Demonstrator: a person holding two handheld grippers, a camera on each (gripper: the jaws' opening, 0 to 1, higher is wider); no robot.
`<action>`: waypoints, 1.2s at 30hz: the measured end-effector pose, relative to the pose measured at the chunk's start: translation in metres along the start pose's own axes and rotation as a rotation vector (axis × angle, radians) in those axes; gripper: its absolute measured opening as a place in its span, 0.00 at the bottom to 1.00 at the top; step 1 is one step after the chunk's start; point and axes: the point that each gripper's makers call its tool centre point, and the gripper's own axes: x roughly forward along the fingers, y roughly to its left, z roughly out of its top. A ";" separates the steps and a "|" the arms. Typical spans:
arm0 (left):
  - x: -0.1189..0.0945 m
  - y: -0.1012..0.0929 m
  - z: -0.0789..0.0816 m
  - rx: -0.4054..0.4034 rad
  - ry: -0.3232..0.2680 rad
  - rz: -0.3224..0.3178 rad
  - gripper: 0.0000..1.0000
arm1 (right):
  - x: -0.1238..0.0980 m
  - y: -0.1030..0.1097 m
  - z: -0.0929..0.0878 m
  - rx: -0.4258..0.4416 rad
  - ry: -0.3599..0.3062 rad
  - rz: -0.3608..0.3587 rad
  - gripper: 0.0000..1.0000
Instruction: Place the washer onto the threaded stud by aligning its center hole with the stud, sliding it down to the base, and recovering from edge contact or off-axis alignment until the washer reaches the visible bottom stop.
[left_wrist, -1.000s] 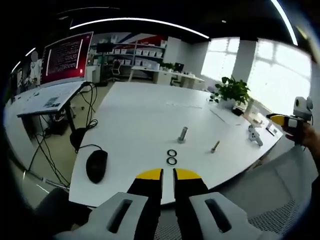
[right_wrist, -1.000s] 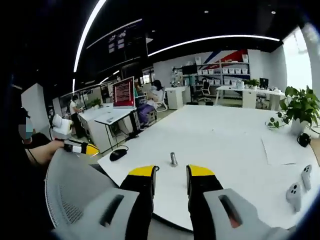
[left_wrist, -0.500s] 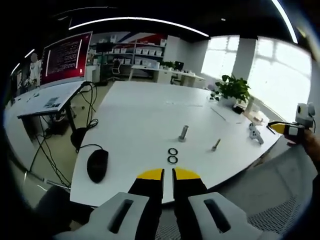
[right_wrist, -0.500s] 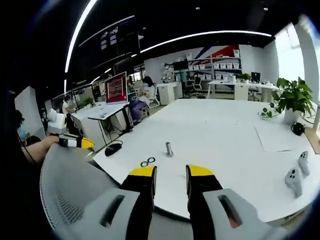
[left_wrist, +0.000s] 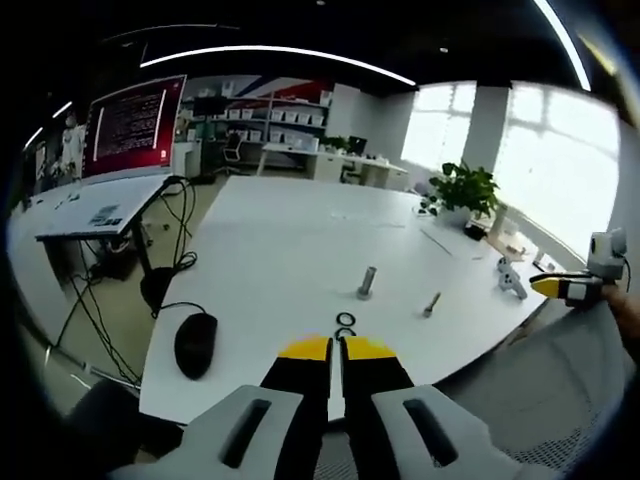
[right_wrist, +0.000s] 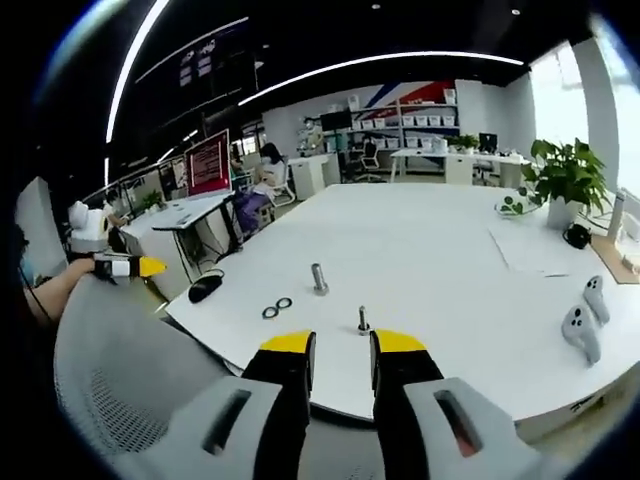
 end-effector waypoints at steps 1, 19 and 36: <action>0.000 -0.001 -0.001 0.002 0.006 -0.004 0.00 | -0.001 -0.001 -0.001 0.021 0.002 0.000 0.24; -0.004 0.005 0.002 -0.021 -0.019 0.098 0.00 | 0.004 -0.003 -0.004 0.087 0.017 0.068 0.24; -0.002 0.019 -0.001 -0.032 0.007 0.110 0.00 | 0.004 0.025 0.010 0.035 -0.060 0.196 0.24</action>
